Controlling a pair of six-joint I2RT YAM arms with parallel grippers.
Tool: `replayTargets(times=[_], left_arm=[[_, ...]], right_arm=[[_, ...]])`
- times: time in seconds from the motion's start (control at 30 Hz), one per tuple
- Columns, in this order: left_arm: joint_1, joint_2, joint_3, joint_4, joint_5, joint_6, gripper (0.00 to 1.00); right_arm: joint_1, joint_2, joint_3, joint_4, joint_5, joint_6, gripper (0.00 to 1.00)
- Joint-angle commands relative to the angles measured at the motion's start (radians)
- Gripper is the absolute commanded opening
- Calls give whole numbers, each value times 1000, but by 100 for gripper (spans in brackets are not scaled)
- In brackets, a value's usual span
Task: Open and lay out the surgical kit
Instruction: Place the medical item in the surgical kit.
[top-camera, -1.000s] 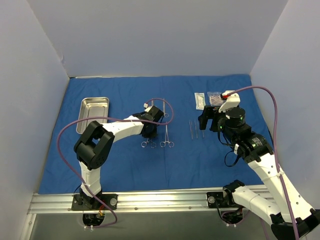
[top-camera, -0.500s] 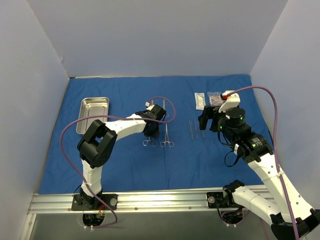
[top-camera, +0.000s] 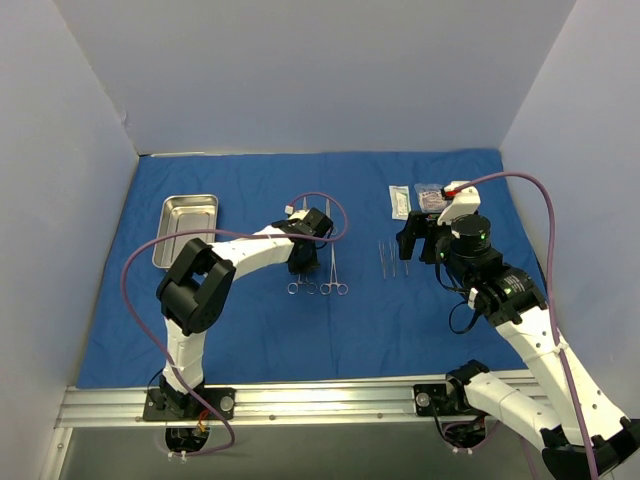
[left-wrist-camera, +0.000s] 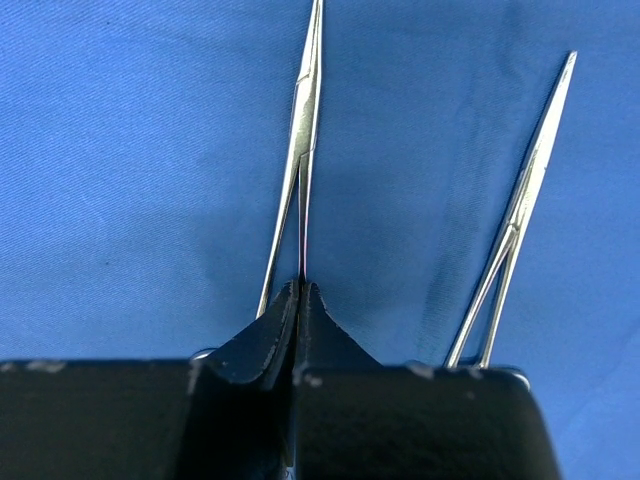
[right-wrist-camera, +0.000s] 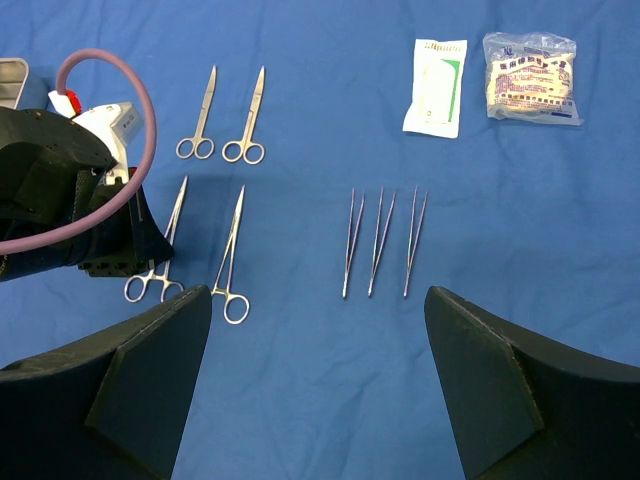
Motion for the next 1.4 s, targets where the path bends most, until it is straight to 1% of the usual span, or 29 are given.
replayTargets(times=[0.0, 0.27, 0.3, 0.4, 0.43, 0.5, 0.63, 0.77, 0.87, 0.93, 1.0, 1.1, 1.2, 1.33, 1.37], left_arm=[[-5, 14, 55, -17, -14, -24, 2], [-2, 34, 82, -29, -23, -17, 4], [-2, 34, 82, -32, -23, -17, 7], [-3, 29, 79, -41, -21, -23, 13], [-3, 26, 78, -44, -23, -24, 17], [-3, 19, 73, -55, -21, -27, 20], [-5, -1, 73, -83, -18, -40, 30], [-8, -36, 84, -112, -15, -44, 36], [-8, -79, 104, -135, -9, -47, 37], [-11, -107, 124, -152, -12, -41, 42], [-11, -154, 136, -159, -15, -31, 55], [-12, -214, 160, -169, -18, -11, 62], [-13, -282, 185, -178, -29, 8, 64], [-13, -383, 197, -187, -81, 86, 76], [-13, -427, 199, -190, -107, 100, 81]], right_arm=[[-4, -8, 18, 15, 7, 9, 83], [-6, -11, 16, 12, 7, 4, 83], [-4, -12, 16, 13, 7, 3, 83], [-6, -12, 16, 12, 8, 1, 83], [-4, -14, 16, 13, 8, 1, 83], [-4, -12, 15, 13, 7, 1, 83], [-5, -14, 15, 17, 7, 1, 83], [-6, -14, 15, 23, 2, 4, 83], [-6, -15, 19, 26, 2, 4, 83], [-4, -15, 30, 23, 11, -2, 83], [-6, -15, 42, 17, 30, -9, 83], [-6, -14, 62, 9, 45, -22, 84], [-6, -17, 90, -10, 79, -37, 84], [-6, -15, 171, -58, 152, -63, 85], [-4, -18, 186, -66, 184, -69, 86]])
